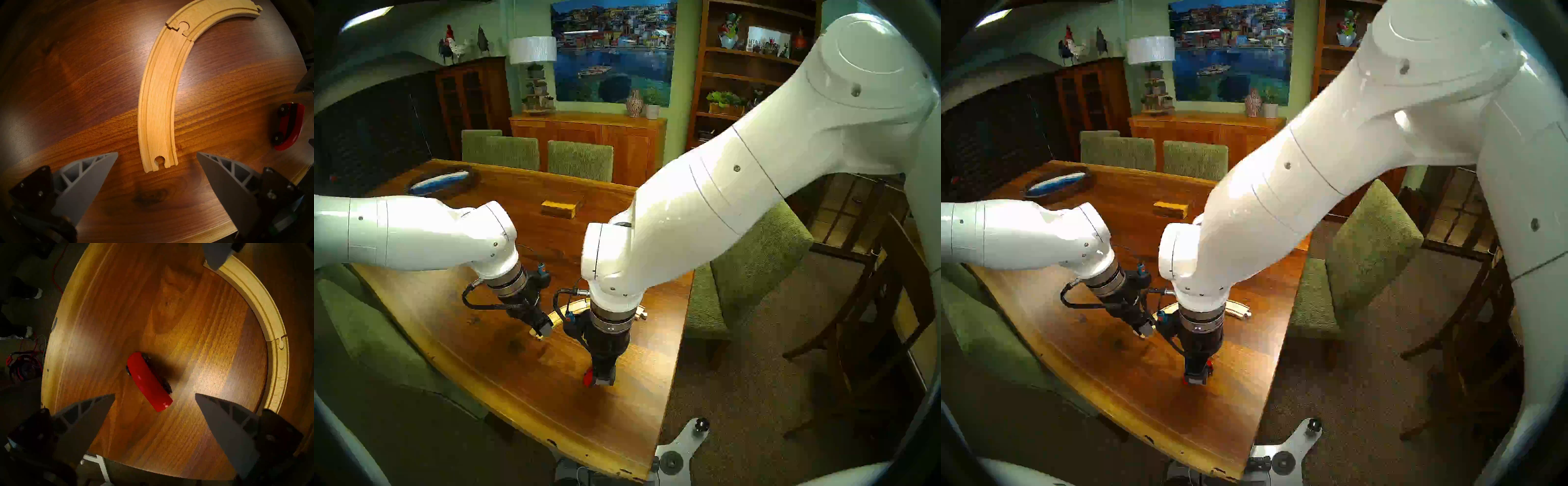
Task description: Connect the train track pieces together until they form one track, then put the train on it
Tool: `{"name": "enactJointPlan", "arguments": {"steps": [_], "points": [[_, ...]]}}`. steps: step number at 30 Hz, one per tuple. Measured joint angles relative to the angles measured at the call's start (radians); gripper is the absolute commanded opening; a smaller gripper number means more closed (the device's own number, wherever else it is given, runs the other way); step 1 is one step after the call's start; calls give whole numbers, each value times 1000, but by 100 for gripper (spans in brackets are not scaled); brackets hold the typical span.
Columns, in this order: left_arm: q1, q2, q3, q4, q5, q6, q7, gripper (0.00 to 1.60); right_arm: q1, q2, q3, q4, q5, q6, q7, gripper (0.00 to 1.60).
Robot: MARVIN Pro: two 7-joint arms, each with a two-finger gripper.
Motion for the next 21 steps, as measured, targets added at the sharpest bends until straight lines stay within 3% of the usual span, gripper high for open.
{"name": "enactJointPlan", "arguments": {"steps": [10, 12, 13, 14, 15, 17, 21], "points": [[0, 0, 0, 0, 0, 0, 0, 160, -38, -14, -24, 44, -24, -21, 33, 160], [0, 0, 0, 0, 0, 0, 0, 160, -45, -16, -27, 51, -27, -25, 39, 131], [0, 0, 0, 0, 0, 0, 0, 160, -47, -17, -28, 53, -28, -25, 41, 83], [0, 0, 0, 0, 0, 0, 0, 160, -50, -18, -29, 56, -29, -27, 43, 73], [0, 0, 0, 0, 0, 0, 1, 160, -53, -19, -30, 59, -30, -29, 45, 40], [0, 0, 0, 0, 0, 0, 1, 160, -57, -20, -31, 64, -31, -31, 48, 0], [0, 0, 0, 0, 0, 0, 1, 160, -59, -21, -30, 74, -30, -35, 53, 0]]}}
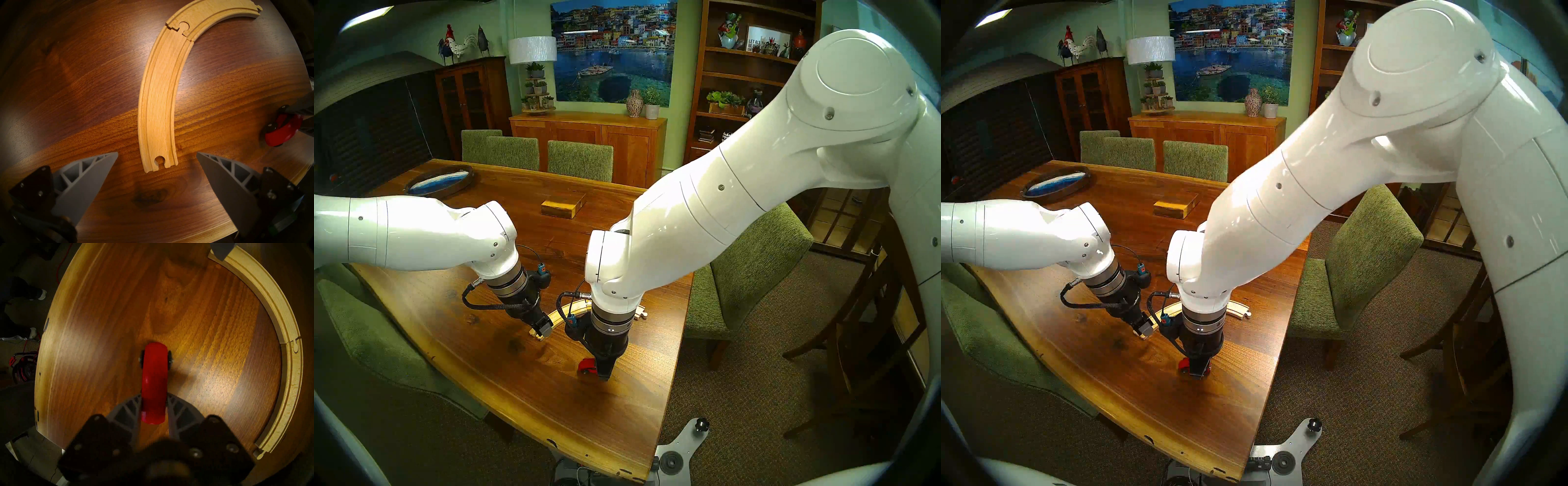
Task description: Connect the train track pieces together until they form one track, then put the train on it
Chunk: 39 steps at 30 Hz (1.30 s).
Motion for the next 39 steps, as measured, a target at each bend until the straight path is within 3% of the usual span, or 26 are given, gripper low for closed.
{"name": "enactJointPlan", "arguments": {"steps": [12, 22, 29, 39], "points": [[0, 0, 0, 0, 0, 0, 0, 160, 40, 12, -4, -42, 33, 38, -37, 0], [1, 0, 0, 0, 0, 0, 0, 160, 126, 70, -39, -47, 47, 84, -31, 0], [2, 0, 0, 0, 0, 0, 0, 160, 153, 94, -85, 19, 38, 109, 8, 0], [2, 0, 0, 0, 0, 0, 0, 160, 129, 85, -126, 160, 1, 122, 103, 0]]}}
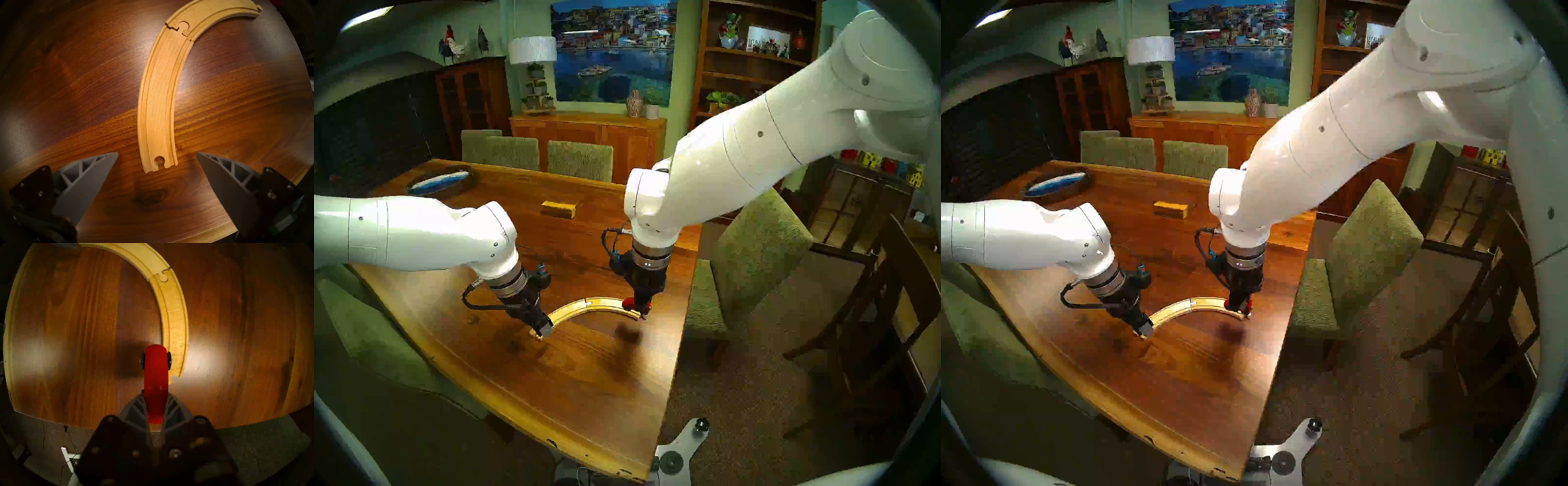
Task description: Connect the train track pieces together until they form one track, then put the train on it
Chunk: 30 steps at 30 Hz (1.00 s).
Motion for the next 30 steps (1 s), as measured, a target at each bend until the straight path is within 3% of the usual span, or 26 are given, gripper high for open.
{"name": "enactJointPlan", "arguments": {"steps": [14, 30], "points": [[0, 0, 0, 0, 0, 0, 0, 160, -108, -63, -12, 151, -37, 6, 113, 0], [0, 0, -1, 0, 0, 0, 1, 160, -150, -89, -5, 194, -7, 19, 99, 0]]}}
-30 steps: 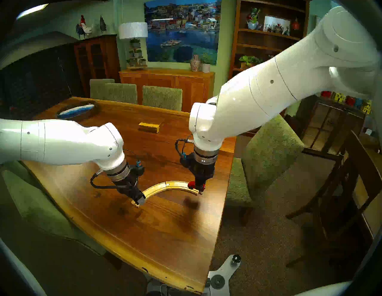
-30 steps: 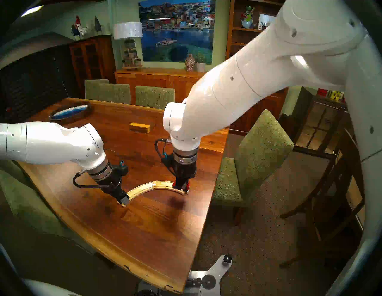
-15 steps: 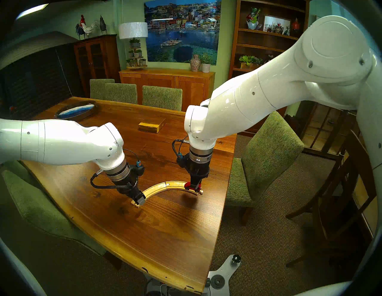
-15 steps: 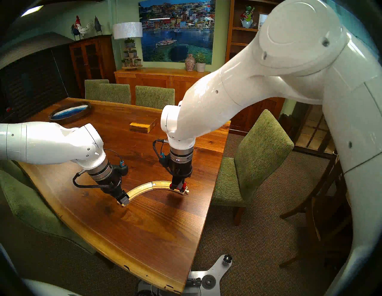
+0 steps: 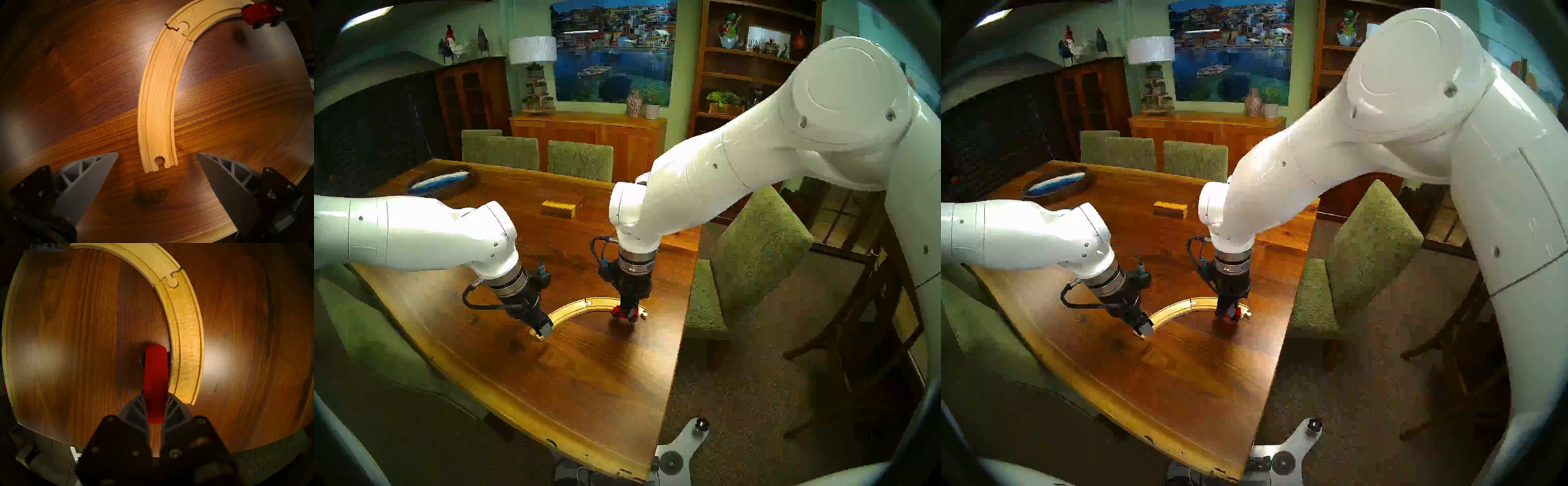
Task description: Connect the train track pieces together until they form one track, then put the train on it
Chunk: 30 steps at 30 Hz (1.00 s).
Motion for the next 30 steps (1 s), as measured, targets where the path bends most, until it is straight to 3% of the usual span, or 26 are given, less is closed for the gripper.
{"name": "enactJointPlan", "arguments": {"steps": [30], "points": [[0, 0, -1, 0, 0, 0, 0, 160, -65, -17, -26, 112, 60, 53, -22, 0]]}}
